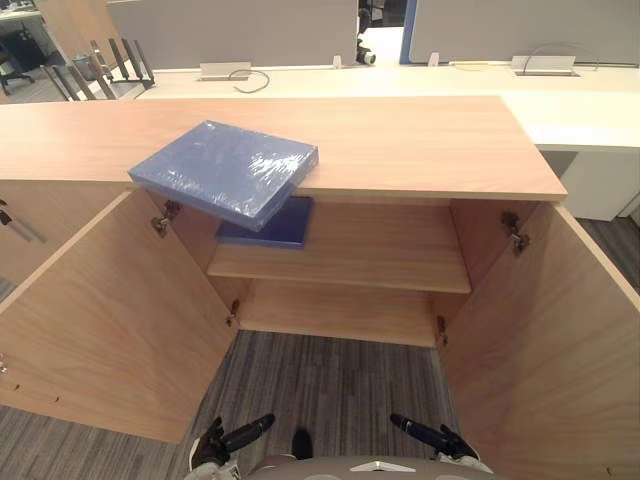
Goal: Walk over to the cabinet, pick up the folder, carry it to the office cabinet, place the folder inside the office cabinet, then close the office cabinet door
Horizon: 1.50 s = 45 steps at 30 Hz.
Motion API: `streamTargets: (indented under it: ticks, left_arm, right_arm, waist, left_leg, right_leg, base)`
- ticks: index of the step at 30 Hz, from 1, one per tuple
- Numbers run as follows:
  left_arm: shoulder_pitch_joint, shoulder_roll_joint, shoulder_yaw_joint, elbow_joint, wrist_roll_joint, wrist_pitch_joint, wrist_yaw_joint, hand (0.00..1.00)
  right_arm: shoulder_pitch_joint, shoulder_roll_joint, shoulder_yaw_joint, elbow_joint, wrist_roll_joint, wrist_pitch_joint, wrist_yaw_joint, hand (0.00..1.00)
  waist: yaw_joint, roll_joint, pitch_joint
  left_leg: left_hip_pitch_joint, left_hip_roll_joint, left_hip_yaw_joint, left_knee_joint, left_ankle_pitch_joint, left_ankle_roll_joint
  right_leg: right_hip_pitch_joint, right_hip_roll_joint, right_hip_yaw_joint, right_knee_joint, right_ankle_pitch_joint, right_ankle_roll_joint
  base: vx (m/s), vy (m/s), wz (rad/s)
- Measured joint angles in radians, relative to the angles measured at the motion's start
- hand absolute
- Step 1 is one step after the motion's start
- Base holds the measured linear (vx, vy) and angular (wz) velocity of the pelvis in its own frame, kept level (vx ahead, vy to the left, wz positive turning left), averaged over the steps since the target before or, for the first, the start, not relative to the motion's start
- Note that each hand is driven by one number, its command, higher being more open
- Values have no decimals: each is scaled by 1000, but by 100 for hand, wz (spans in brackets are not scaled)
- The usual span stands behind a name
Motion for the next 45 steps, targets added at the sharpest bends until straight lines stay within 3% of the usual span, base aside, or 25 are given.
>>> streamTargets:
  ticks: [2, 6, 8, 12, 15, 20, 23, 26, 28, 32, 38, 42, 45]
  left_arm:
    - [-1, 20, -31, -10, -2, -4, 1, 100]
    - [29, 20, -141, -86, -10, -2, 14, 100]
    - [88, 6, -219, -251, -75, 1, 1, 100]
    - [145, -21, -225, -485, -308, 4, -19, 100]
    - [173, -18, -209, -643, -501, 2, 0, 100]
    - [211, -19, -213, -864, -563, 2, 39, 100]
    - [215, -30, -198, -1037, -527, 9, 79, 100]
    - [210, -61, -112, -1245, -297, 9, 136, 100]
    - [206, -82, -36, -1362, -61, 9, 202, 100]
    - [216, -92, 64, -1437, 85, 19, 260, 100]
    - [217, -98, 186, -1457, 120, 35, 322, 100]
    - [217, -101, 237, -1494, 134, 64, 351, 100]
    - [213, -103, 271, -1512, 215, 78, 389, 100]
  right_arm:
    - [13, 10, -1, -5, 0, 0, 0, 100]
    - [26, 12, -8, -7, 2, 1, -10, 100]
    - [26, 14, -8, -8, 1, 0, -18, 100]
    - [43, 29, -6, -9, -1, 1, -19, 100]
    - [57, 42, 1, -18, -9, 4, -19, 100]
    - [61, 42, 65, -46, -40, 10, -17, 100]
    - [69, 37, 80, -47, -59, 10, -7, 100]
    - [74, 37, 80, -57, -68, 10, -1, 100]
    - [100, 39, 78, -90, -69, 9, 4, 100]
    - [119, 36, 75, -118, -75, 10, 21, 100]
    - [121, 41, 64, -119, -77, 17, 22, 100]
    - [125, 59, 56, -123, -77, 28, 23, 100]
    - [125, 66, 56, -124, -78, 28, 24, 100]
  waist:
    - [-1, -27, -5]
    - [-13, -26, -19]
    - [-15, -31, -17]
    - [-3, -53, -23]
    - [5, -78, -34]
    - [14, -70, -35]
    - [30, -64, -38]
    - [31, -59, -43]
    - [29, -49, -60]
    - [31, -35, -75]
    - [31, -32, -76]
    - [28, -54, -87]
    - [26, -65, -89]
  left_leg:
    - [-1, -25, -1, 0, 4, 6]
    - [0, -38, -52, 0, 8, 7]
    - [-6, -49, -80, 0, 8, 7]
    - [-15, -60, -97, 0, 7, 12]
    - [-11, -71, -99, 2, 9, 20]
    - [22, -53, -98, 1, -5, 22]
    - [26, -29, -97, 1, -14, 15]
    - [21, -12, -100, 1, -26, 4]
    - [21, -12, -106, 0, -26, 7]
    - [20, -13, -116, 0, -25, 12]
    - [18, -14, -118, 0, -18, 15]
    - [13, -16, -117, 0, -8, 13]
    - [0, -24, -115, 0, 6, 10]
  right_leg:
    - [0, -19, -11, -4, -53, 11]
    - [1, -22, -20, 4, -69, 19]
    - [0, -22, -20, 3, -73, 22]
    - [0, -28, -24, 0, -79, 22]
    - [18, -37, -29, -17, -62, 44]
    - [48, -20, -22, -23, -19, 50]
    - [48, -3, -20, -28, 14, 31]
    - [33, 13, -20, -16, 25, 25]
    - [34, 14, -27, -8, 25, 24]
    - [36, 15, -42, -6, 25, 24]
    - [34, 15, -52, -4, 21, 17]
    - [32, 15, -59, -12, 1, -13]
    - [25, 13, -81, -14, -34, -16]
  base:
    - [-132, -28, -7]
    - [-74, -13, 7]
    - [-10, -3, 12]
    - [63, -24, 12]
    - [123, -44, 4]
    - [76, -46, -3]
    - [-21, -39, -7]
    - [-51, -46, -3]
    - [-47, -50, 5]
    - [-35, -35, 8]
    - [-57, -32, 1]
    - [-83, -47, -5]
    - [-89, -74, 0]
